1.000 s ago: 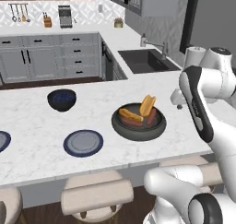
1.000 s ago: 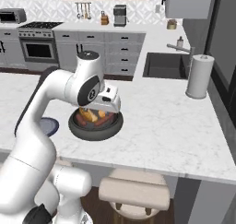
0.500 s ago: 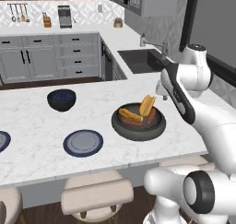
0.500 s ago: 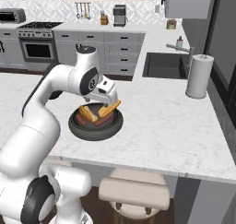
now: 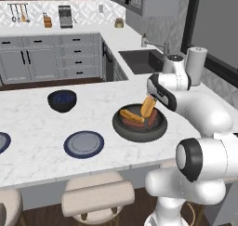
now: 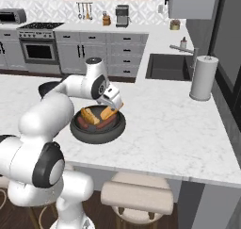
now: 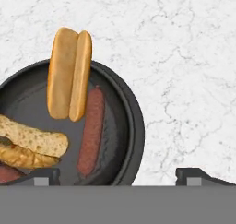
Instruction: Place one bun and one sausage from the bowl on each plate.
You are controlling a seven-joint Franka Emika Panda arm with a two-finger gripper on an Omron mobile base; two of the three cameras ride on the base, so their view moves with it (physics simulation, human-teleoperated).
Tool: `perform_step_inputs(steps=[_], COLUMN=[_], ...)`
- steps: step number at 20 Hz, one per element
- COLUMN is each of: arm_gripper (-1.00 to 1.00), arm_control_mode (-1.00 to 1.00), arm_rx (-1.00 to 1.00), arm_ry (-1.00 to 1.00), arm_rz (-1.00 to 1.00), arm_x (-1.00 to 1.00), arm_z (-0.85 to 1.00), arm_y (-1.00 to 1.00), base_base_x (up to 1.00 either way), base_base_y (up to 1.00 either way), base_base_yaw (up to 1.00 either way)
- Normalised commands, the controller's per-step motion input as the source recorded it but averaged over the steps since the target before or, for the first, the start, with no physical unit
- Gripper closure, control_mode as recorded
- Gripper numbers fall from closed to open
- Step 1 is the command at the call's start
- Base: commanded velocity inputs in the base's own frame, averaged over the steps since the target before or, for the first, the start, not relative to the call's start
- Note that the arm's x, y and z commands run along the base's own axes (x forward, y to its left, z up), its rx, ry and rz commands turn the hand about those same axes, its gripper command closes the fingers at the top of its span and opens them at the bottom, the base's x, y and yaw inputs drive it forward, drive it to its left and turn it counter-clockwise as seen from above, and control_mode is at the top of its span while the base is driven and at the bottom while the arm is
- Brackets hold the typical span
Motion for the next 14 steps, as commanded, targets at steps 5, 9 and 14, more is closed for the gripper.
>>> perform_step_inputs(steps=[5,9,14], arm_gripper=[-1.0,-1.0,-1.0], arm_control_mode=[-1.0,-1.0,-1.0], arm_rx=[0.0,0.0,0.0], arm_ry=[-0.01,0.0,0.0], arm_rz=[-0.11,-0.04,-0.02], arm_x=[0.49,0.4,0.4], arm_z=[-0.2,-0.3,-0.28], arm_y=[0.12,0.1,0.0], base_base_x=[0.0,0.0,0.0], base_base_y=[0.0,0.0,0.0], base_base_yaw=[0.0,0.0,0.0])
